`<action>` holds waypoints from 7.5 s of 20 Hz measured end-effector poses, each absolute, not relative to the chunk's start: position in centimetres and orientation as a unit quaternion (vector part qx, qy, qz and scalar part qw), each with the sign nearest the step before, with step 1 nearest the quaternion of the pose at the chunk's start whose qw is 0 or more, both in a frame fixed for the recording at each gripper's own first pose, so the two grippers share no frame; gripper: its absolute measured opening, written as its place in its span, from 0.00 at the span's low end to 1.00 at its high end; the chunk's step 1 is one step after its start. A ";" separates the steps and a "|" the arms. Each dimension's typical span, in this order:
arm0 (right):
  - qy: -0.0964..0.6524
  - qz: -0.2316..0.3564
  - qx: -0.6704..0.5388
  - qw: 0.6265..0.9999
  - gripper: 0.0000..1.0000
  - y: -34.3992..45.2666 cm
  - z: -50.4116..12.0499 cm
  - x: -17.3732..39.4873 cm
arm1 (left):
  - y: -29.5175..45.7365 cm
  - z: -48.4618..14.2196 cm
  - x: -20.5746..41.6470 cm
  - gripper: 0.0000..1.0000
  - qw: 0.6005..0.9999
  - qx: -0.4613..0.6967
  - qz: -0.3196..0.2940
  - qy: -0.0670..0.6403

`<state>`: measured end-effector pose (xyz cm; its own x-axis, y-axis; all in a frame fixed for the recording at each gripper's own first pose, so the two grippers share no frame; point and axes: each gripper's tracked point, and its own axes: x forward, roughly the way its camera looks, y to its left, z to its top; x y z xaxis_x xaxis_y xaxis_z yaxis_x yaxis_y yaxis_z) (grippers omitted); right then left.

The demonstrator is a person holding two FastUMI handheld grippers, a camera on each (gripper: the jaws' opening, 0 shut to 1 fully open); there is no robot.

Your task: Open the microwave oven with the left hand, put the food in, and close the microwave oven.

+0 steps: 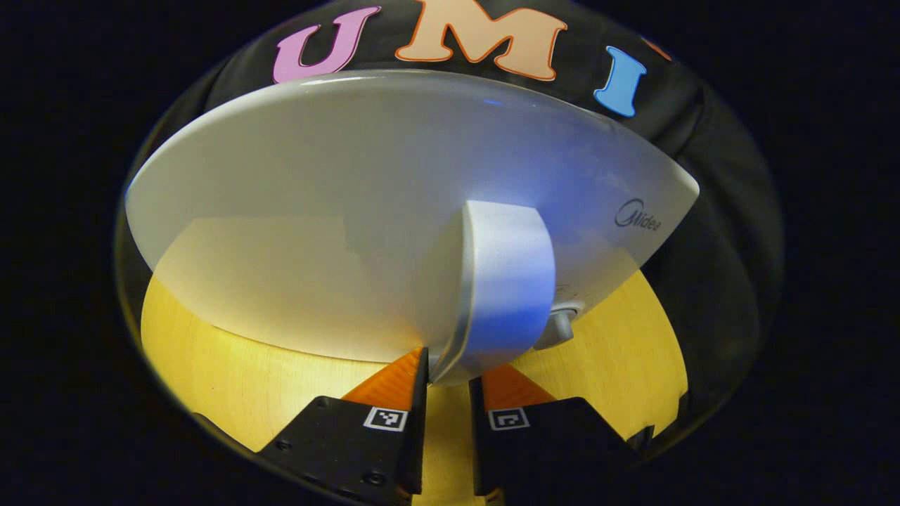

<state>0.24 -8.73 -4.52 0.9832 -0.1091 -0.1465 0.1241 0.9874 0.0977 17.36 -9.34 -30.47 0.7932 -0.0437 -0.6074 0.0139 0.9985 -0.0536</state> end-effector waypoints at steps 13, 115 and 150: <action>0.104 -0.038 0.061 0.992 0.92 -7.9 -7.2 1.3 | -9.2 -30.5 17.0 0.10 0.949 0.021 -0.021 0.315; 0.473 0.176 -0.119 0.855 0.92 8.0 -40.5 5.9 | 27.3 -14.1 -15.8 0.95 0.908 -0.104 0.398 0.076; 0.362 0.176 0.262 0.877 0.67 35.5 -34.1 4.0 | 27.9 -17.8 -3.1 0.95 0.972 -0.087 0.133 0.173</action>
